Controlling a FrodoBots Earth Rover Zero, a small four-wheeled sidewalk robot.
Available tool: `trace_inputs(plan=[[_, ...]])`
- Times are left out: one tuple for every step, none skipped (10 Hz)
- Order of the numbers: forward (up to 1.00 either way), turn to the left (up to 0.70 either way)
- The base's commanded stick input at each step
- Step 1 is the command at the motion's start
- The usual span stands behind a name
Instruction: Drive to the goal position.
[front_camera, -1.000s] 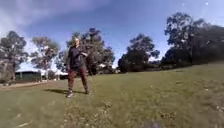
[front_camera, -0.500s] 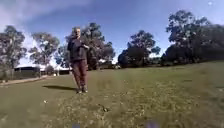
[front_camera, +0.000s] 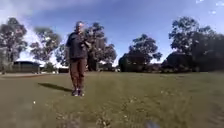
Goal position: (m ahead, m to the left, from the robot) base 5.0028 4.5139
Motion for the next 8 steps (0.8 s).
trace_inputs(plan=[[0.70,-0.34],[0.70,-0.35],[0.70,-0.35],[0.70,-0.32],[0.70,-0.26],[0.70,-0.19],[0.70,-0.12],[0.70,-0.06]])
